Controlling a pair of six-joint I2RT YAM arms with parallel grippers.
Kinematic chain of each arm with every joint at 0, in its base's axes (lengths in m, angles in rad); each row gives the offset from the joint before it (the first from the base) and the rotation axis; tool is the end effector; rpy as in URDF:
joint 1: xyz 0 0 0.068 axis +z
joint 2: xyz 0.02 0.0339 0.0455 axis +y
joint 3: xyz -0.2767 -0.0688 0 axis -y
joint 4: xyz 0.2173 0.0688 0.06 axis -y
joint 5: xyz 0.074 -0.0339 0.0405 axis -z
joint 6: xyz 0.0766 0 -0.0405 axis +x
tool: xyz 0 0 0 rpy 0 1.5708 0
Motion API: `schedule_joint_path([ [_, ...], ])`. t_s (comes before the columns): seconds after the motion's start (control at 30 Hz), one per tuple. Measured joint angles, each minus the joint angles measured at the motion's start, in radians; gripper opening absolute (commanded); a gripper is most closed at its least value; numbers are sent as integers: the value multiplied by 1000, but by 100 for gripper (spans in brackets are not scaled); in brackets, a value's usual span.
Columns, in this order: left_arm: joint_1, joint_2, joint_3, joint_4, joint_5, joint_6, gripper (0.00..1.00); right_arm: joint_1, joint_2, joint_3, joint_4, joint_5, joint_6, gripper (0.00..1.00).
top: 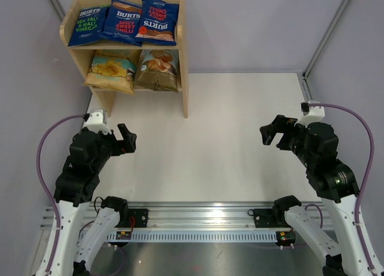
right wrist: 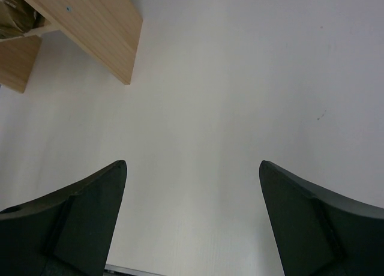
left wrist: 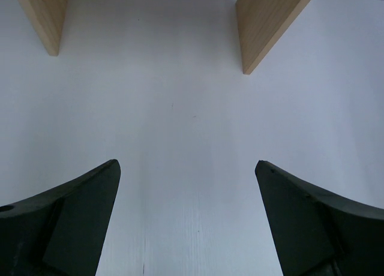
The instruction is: Place and organize the chips bags onto the shelf
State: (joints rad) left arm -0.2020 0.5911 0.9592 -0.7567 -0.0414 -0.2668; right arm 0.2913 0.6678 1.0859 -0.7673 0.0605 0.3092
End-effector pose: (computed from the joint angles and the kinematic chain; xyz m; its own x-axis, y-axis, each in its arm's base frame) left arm 0.1091 -0.0191 0.3448 -0.4010 -0.1868 -0.8968 0.0593 0.9717 -0.2289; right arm 0.1147 0.0296 0.3764 -0.3829 0.2023 -0.9014 -0.1215 0.9562 0.2662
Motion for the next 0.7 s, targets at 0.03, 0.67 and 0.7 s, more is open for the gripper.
schedule_joint_path([
  [0.03, 0, -31, -35, 4, -2, 11, 99, 0, -8, 6, -21, 11, -4, 99],
  [0.67, -1, -233, -235, 82, -128, 36, 99, 2, -285, -142, -47, 95, -66, 99],
  [0.7, -1, -260, -243, 86, -128, 39, 99, 2, -287, -153, -32, 85, -66, 100],
])
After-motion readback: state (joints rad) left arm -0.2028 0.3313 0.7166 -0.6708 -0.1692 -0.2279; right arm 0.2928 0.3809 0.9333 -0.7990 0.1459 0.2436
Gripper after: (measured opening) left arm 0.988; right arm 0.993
